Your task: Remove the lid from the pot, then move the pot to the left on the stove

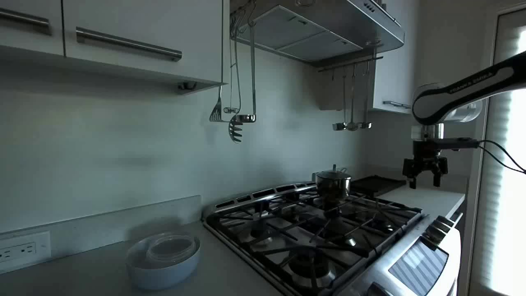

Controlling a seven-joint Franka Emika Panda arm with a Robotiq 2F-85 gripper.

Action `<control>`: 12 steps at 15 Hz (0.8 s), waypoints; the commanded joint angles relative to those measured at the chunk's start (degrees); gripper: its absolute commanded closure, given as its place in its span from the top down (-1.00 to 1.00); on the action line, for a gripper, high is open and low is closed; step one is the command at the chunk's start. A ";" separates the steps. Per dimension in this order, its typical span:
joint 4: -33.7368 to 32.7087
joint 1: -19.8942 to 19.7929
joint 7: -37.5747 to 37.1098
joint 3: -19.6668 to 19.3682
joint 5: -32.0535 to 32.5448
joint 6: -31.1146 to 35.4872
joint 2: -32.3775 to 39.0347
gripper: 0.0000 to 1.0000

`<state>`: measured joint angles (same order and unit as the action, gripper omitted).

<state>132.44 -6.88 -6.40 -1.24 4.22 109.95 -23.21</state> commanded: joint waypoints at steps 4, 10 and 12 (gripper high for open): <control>-0.13 0.57 -0.15 -0.51 0.20 -0.16 0.03 1.00; -3.72 0.59 -5.94 1.45 0.51 3.59 3.87 1.00; -6.81 1.52 -8.58 2.66 -0.50 6.38 6.43 1.00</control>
<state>130.43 -6.63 -10.52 -0.11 4.22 113.74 -21.49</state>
